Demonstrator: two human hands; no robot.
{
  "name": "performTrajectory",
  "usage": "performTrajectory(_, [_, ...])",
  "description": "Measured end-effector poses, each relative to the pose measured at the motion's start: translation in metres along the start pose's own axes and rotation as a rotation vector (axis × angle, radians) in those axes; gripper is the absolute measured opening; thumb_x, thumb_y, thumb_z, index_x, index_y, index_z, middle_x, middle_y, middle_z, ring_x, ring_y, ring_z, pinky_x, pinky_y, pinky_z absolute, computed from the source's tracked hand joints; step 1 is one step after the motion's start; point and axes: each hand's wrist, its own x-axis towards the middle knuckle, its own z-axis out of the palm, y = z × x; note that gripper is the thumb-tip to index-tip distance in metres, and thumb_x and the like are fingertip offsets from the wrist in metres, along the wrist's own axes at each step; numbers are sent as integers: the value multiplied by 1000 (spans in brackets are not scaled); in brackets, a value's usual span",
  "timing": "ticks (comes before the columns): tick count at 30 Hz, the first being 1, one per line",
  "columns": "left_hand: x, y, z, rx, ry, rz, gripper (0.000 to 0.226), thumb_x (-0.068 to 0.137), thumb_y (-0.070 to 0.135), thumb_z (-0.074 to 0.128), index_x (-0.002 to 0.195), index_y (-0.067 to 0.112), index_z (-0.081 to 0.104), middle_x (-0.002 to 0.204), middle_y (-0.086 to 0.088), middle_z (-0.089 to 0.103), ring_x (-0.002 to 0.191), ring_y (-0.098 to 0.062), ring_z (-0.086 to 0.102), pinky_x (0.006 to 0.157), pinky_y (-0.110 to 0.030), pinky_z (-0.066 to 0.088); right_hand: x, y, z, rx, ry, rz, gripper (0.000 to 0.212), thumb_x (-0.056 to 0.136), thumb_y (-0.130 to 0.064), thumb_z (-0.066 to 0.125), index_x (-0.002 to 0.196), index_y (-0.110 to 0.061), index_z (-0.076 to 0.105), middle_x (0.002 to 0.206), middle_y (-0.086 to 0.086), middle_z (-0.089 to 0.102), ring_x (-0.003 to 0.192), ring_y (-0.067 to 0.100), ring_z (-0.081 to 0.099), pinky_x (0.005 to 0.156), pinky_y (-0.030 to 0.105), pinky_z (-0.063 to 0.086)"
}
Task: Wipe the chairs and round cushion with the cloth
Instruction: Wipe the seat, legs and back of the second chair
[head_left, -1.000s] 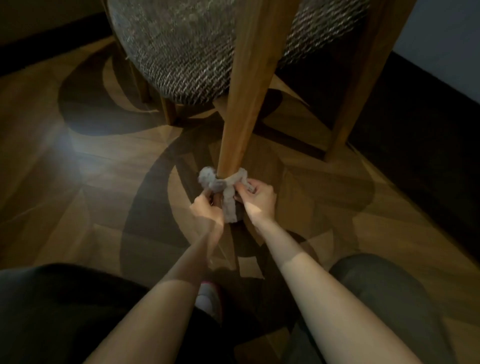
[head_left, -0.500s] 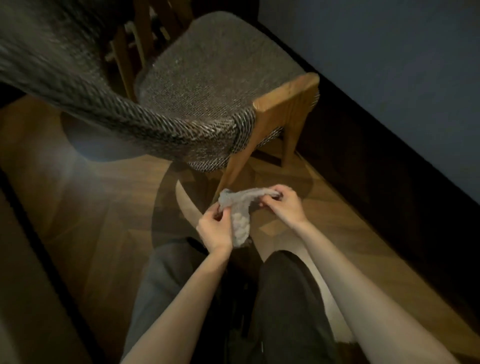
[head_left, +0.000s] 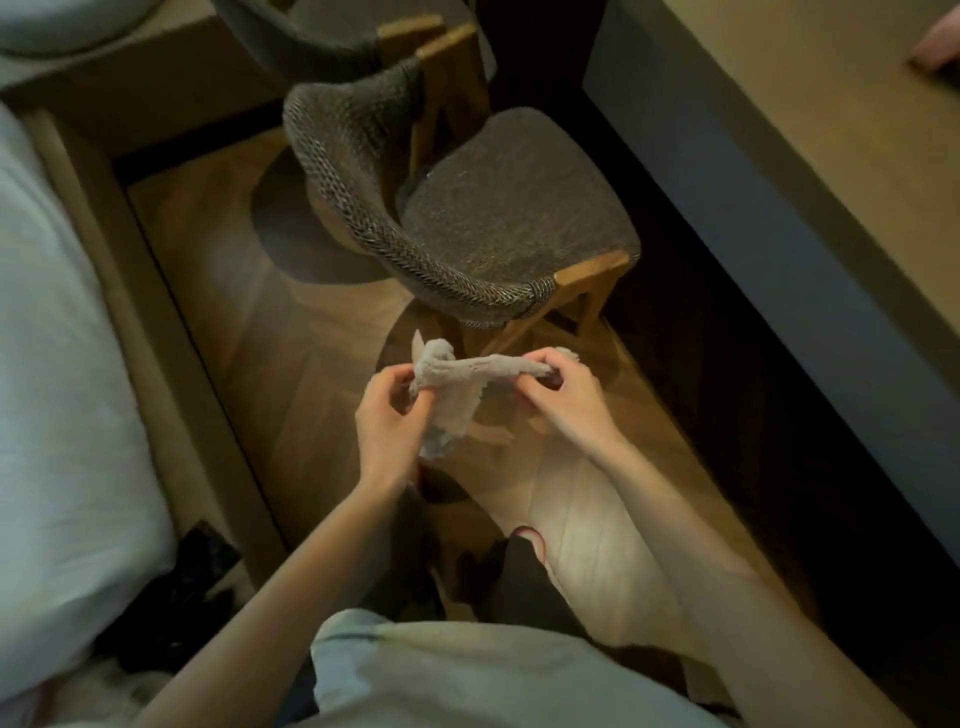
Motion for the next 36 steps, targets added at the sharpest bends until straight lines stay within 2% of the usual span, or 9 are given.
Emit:
performTrajectory(3, [15,9,-39,-12,39,36,24,92,20,60,115,14,58,112,-1,62,101,-8,60,85,-22,54,5,-42,19,24,-28,-64,9,90,-28,65,89,-37,65,85,-17,68,82,3,66,77,35,57])
performTrajectory(7, [59,10,-96,28,44,81,25,93,16,57,118,13,57,114,-3,59,103,-11,58,86,-25,52,28,-82,66,153,-39,-65,6,90,-24,65,93,-28,68,92,-9,69,84,15,71,79,45,59])
performTrajectory(11, [117,9,-162,103,-68,186,22,92,15,59,114,17,57,113,-1,59,100,-8,58,79,-13,49,63,-111,123,100,63,-63,8,91,-26,64,96,-30,68,91,-18,68,89,5,67,78,32,56])
performTrajectory(16, [184,18,-230,207,-237,268,21,91,17,61,111,16,58,108,3,59,94,-9,58,77,-14,48,97,-151,179,197,201,38,11,91,-22,64,93,-33,67,90,-14,68,90,9,66,79,37,58])
performTrajectory(18, [210,26,-244,238,-278,293,21,91,17,61,111,15,58,106,4,58,91,-8,57,74,-11,45,108,-164,191,189,230,29,15,91,-21,65,93,-35,66,91,-16,67,90,6,65,73,29,57])
performTrajectory(20, [235,32,-251,272,-318,321,21,92,19,60,113,15,58,106,5,56,90,-7,55,73,-10,44,122,-176,197,148,253,15,16,90,-19,66,96,-34,66,93,-17,67,91,5,64,71,21,52])
performTrajectory(24, [288,41,-252,324,-376,407,23,91,17,61,114,12,61,107,3,56,90,-5,52,71,-6,44,152,-192,199,204,332,40,17,88,-18,68,97,-33,68,92,-7,72,86,10,69,73,29,57])
performTrajectory(29, [357,59,-235,314,-455,497,20,88,14,65,108,13,63,97,9,56,84,3,53,71,-3,41,195,-200,196,273,436,90,12,92,-18,64,95,-30,65,80,-3,75,66,16,70,61,35,58])
performTrajectory(36, [433,77,-207,438,-740,621,15,85,18,70,99,16,63,93,3,56,81,-10,55,69,-23,48,237,-197,201,348,613,196,2,92,-20,63,91,-21,63,74,-1,74,55,16,66,54,25,53])
